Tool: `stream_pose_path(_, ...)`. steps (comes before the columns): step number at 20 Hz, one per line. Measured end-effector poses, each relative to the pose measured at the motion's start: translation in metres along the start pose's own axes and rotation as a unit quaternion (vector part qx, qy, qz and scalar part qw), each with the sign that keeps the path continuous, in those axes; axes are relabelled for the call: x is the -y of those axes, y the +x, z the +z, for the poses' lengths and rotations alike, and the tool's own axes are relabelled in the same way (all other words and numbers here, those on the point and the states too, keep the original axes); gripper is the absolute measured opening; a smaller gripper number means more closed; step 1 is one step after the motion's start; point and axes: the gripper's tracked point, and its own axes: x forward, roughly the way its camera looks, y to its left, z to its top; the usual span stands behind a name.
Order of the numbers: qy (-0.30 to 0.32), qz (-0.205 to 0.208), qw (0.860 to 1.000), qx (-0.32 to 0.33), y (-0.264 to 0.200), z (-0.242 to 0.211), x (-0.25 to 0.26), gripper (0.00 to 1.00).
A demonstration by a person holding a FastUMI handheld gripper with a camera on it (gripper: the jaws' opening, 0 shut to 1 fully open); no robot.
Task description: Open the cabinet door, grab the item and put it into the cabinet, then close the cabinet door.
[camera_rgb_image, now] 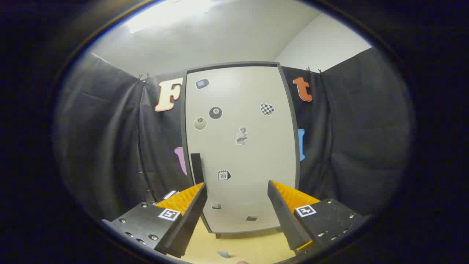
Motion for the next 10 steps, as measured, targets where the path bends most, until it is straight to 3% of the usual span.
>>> stream_pose_path(10,-0.032,-0.008,0.999,0.002,-0.002,-0.003,-0.019,0.98)
